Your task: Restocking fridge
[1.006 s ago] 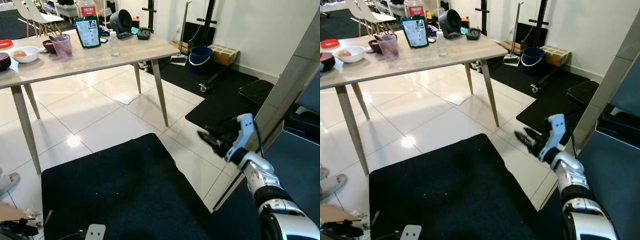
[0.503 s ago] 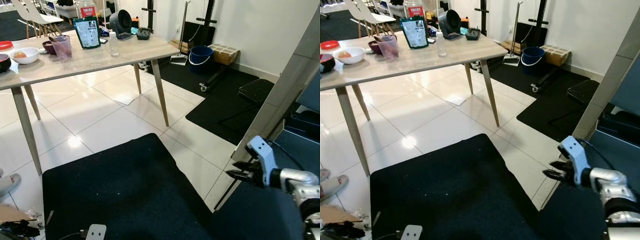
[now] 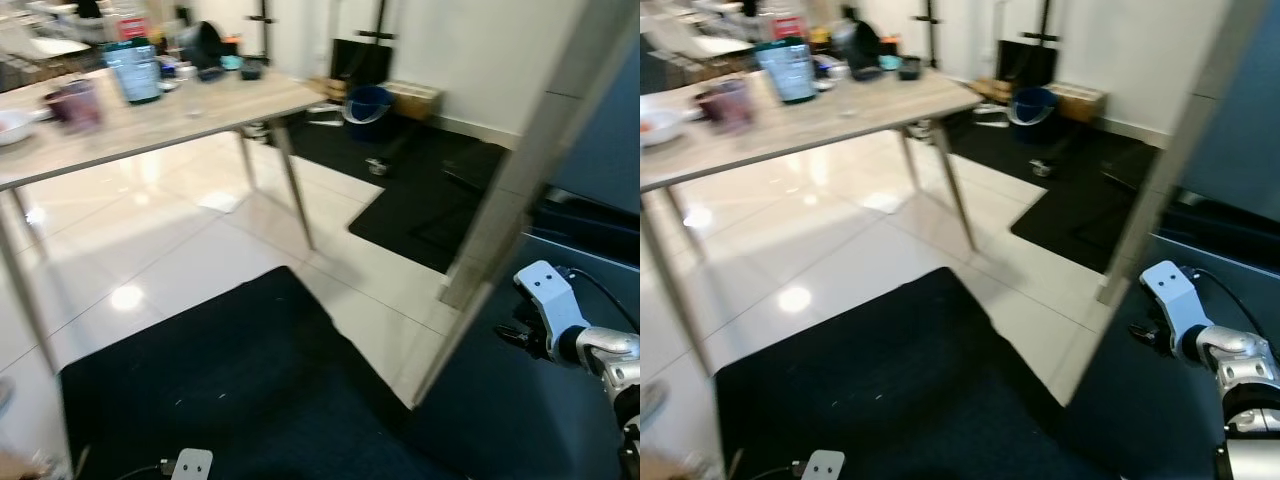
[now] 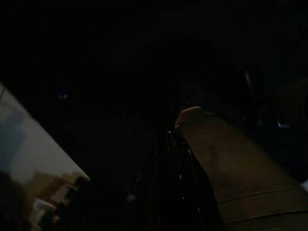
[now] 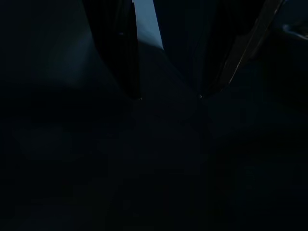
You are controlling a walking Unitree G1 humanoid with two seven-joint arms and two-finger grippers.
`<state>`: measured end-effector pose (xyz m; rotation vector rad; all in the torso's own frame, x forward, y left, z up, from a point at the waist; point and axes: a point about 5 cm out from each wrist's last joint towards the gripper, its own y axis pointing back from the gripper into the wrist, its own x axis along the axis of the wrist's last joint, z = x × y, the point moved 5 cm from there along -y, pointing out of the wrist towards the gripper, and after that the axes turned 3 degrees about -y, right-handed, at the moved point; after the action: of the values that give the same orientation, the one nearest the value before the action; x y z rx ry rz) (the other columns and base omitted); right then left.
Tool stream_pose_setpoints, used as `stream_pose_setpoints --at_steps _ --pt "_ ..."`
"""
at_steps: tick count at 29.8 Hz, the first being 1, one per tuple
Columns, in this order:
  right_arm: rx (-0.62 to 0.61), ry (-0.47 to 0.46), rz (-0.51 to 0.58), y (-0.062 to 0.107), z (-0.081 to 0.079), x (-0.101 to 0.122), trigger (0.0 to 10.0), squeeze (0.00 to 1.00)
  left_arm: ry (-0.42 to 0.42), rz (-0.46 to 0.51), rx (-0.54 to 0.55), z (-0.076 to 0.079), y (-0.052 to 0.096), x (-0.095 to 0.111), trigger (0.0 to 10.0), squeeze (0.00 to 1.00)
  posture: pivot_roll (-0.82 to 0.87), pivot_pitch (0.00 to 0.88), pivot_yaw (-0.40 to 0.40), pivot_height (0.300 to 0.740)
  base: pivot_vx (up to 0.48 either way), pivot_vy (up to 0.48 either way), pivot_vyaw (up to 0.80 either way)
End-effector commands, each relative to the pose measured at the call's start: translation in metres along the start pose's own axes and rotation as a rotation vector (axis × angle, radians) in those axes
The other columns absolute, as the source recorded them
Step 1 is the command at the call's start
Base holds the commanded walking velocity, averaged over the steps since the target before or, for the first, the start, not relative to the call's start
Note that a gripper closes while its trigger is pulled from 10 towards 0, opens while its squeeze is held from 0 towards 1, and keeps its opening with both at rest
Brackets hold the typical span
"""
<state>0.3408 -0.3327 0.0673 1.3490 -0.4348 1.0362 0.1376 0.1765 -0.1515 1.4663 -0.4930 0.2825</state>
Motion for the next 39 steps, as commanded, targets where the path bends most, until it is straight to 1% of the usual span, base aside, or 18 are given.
stream_pose_setpoints --at_steps 1,2,5,6,8,10,11,12,13,15,16,21,24,28,32,36,39 --pt "-0.051 -0.013 0.006 0.003 0.009 0.001 10.0 0.00 -0.018 -0.063 -0.009 0.000 0.003 -0.018 10.0 0.00 -0.05 0.017 -0.010 0.740 0.000 0.000 -0.75" --pt "-0.051 -0.013 0.006 0.003 0.009 0.001 10.0 0.00 -0.018 -0.063 -0.009 0.000 0.003 -0.018 10.0 0.00 -0.05 0.017 -0.010 0.740 0.000 0.000 -0.75" --pt "-0.133 -0.017 0.037 0.003 0.020 0.010 10.0 0.00 -0.017 -0.064 -0.008 -0.001 0.004 -0.018 10.0 0.00 -0.05 0.017 -0.010 0.740 0.000 0.000 -0.75" --pt "-0.161 -0.023 0.069 0.003 0.022 0.017 10.0 0.00 -0.018 -0.066 -0.009 0.000 0.004 -0.019 10.0 0.00 -0.05 0.017 -0.010 0.740 0.000 0.000 -0.75" --pt "-0.169 -0.025 0.087 0.002 0.022 0.021 10.0 0.00 -0.018 -0.067 -0.009 0.000 0.004 -0.019 10.0 0.00 -0.06 0.020 -0.010 0.740 0.000 0.000 -0.75" --pt "-0.176 -0.060 0.131 0.001 0.021 0.029 10.0 0.00 -0.017 -0.068 -0.009 0.000 0.004 -0.020 10.0 0.00 -0.06 0.020 -0.010 0.740 0.000 0.000 -0.37" --pt "-0.163 -0.077 0.148 -0.001 0.018 0.032 10.0 0.00 -0.018 -0.069 -0.010 0.000 0.004 -0.020 10.0 0.00 -0.06 0.020 -0.010 0.740 0.000 0.000 0.00" --pt "-0.100 -0.077 0.174 -0.006 0.006 0.036 10.0 0.00 -0.018 -0.069 -0.011 0.000 0.004 -0.020 10.0 0.00 -0.06 0.021 -0.011 0.740 0.000 0.000 0.00" --pt "-0.100 -0.077 0.174 -0.006 0.006 0.036 10.0 0.00 -0.018 -0.069 -0.011 0.000 0.004 -0.020 10.0 0.00 -0.06 0.021 -0.011 0.740 0.000 0.000 0.00" --pt "-0.030 -0.079 0.205 -0.010 -0.007 0.041 10.0 0.00 -0.018 -0.068 -0.011 0.001 0.004 -0.019 10.0 0.00 -0.06 0.021 -0.011 0.740 0.000 0.000 0.00" --pt "-0.030 -0.079 0.205 -0.010 -0.007 0.041 10.0 0.00 -0.018 -0.068 -0.011 0.001 0.004 -0.019 10.0 0.00 -0.06 0.021 -0.011 0.740 0.000 0.000 0.00" --pt "0.097 -0.088 0.258 -0.016 -0.031 0.051 10.0 0.00 -0.021 -0.067 -0.010 0.000 0.003 -0.018 10.0 0.00 -0.05 0.020 -0.010 0.740 0.000 0.000 0.00" --pt "0.105 -0.100 0.285 -0.020 -0.038 0.057 10.0 0.00 -0.024 -0.068 -0.009 0.000 0.003 -0.018 10.0 0.00 -0.05 0.020 -0.010 0.740 0.000 0.000 0.00" --pt "0.098 -0.103 0.301 -0.022 -0.041 0.062 10.0 0.00 -0.025 -0.070 -0.008 0.000 0.003 -0.019 10.0 0.00 -0.05 0.023 -0.005 0.740 0.000 0.000 0.00" --pt "-0.051 -0.110 0.376 -0.027 -0.034 0.088 10.0 0.00 -0.030 -0.072 -0.008 -0.001 0.004 -0.020 10.0 0.00 -0.05 0.027 -0.005 0.740 0.000 0.000 0.00" --pt "-0.125 -0.119 0.404 -0.028 -0.027 0.102 10.0 0.00 -0.031 -0.072 -0.007 -0.001 0.004 -0.020 10.0 0.00 -0.04 0.030 -0.009 0.740 0.000 0.000 0.00" --pt "-0.142 -0.120 0.409 -0.028 -0.026 0.105 10.0 0.00 -0.031 -0.072 -0.007 -0.001 0.004 -0.020 10.0 0.00 -0.04 0.030 -0.009 0.740 0.000 0.000 0.00"
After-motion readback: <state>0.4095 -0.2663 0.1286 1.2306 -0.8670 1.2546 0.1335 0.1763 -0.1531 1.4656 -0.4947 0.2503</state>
